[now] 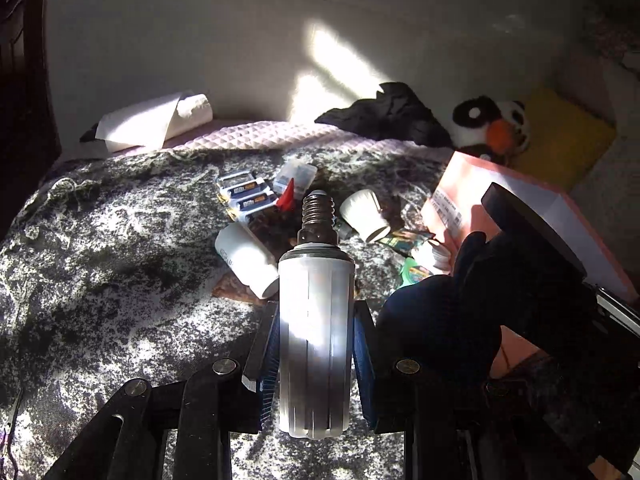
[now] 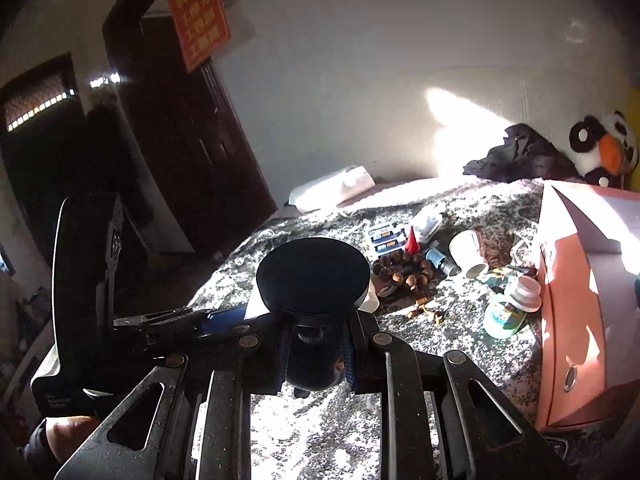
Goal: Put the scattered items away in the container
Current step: 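Carry bulb and blue toy into the pink box and release both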
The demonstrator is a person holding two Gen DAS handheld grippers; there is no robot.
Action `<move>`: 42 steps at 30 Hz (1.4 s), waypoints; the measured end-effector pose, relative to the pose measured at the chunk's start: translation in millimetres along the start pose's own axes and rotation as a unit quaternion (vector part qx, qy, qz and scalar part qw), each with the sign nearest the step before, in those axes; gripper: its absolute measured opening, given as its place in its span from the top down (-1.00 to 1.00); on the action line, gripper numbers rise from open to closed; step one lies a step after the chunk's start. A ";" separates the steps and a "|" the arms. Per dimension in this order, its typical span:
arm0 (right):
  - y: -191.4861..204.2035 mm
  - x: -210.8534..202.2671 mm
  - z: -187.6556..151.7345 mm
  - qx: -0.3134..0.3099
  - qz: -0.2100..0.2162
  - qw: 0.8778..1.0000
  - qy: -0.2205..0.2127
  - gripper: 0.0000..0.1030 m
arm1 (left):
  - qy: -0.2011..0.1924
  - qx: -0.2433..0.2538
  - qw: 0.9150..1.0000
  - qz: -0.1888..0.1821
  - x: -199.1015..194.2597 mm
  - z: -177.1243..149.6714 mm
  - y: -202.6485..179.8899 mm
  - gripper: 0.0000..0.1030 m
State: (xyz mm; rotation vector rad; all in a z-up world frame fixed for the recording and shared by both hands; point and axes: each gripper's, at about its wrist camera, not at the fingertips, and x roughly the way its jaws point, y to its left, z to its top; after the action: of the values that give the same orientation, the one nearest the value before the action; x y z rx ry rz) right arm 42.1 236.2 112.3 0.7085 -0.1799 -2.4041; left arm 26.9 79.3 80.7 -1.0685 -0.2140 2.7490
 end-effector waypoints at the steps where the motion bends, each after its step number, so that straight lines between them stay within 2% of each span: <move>1: -1.2 -12.2 4.1 -0.004 -0.006 1.000 -0.015 0.56 | -0.006 0.007 1.000 -0.007 -5.4 4.2 -10.5 0.46; 9: -41.1 -111.4 28.0 0.005 -0.055 0.992 -0.118 0.56 | -0.048 0.076 0.994 -0.065 -31.5 39.0 -106.5 0.46; 13: -74.7 -152.7 30.9 0.020 -0.102 0.983 -0.151 0.56 | -0.046 0.102 0.990 -0.085 -16.1 46.6 -155.4 0.46; 19: -134.4 -186.7 33.4 0.035 -0.195 0.966 -0.166 0.56 | -0.020 0.126 0.987 -0.101 27.2 45.7 -215.6 0.46; 22: -170.0 -190.5 33.7 0.048 -0.234 0.959 -0.153 0.56 | 0.000 0.135 0.985 -0.104 54.0 42.3 -241.9 0.46; 26: -219.1 -181.3 28.8 0.076 -0.263 0.955 -0.112 0.56 | 0.027 0.146 0.983 -0.107 89.9 37.5 -275.1 0.46; 31: -270.6 -156.7 18.1 0.101 -0.291 0.950 -0.049 0.56 | 0.062 0.152 0.982 -0.089 135.0 30.3 -290.3 0.46; 39: -314.6 -109.6 3.4 0.117 -0.308 0.943 0.041 0.55 | 0.121 0.149 0.979 -0.062 190.1 17.5 -290.2 0.46; 41: -319.2 -100.8 1.3 0.112 -0.312 0.942 0.058 0.55 | 0.126 0.157 0.978 -0.052 194.2 14.2 -290.3 0.43; 42: -319.7 -96.5 0.2 0.107 -0.314 0.941 0.068 0.55 | 0.128 0.160 0.978 -0.047 194.6 13.2 -290.8 0.35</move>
State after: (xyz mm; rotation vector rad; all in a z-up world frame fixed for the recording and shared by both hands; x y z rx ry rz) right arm -62.0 549.6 62.8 1.1717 -0.1790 -2.9509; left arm -88.5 404.6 21.3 -1.2636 0.2031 2.4216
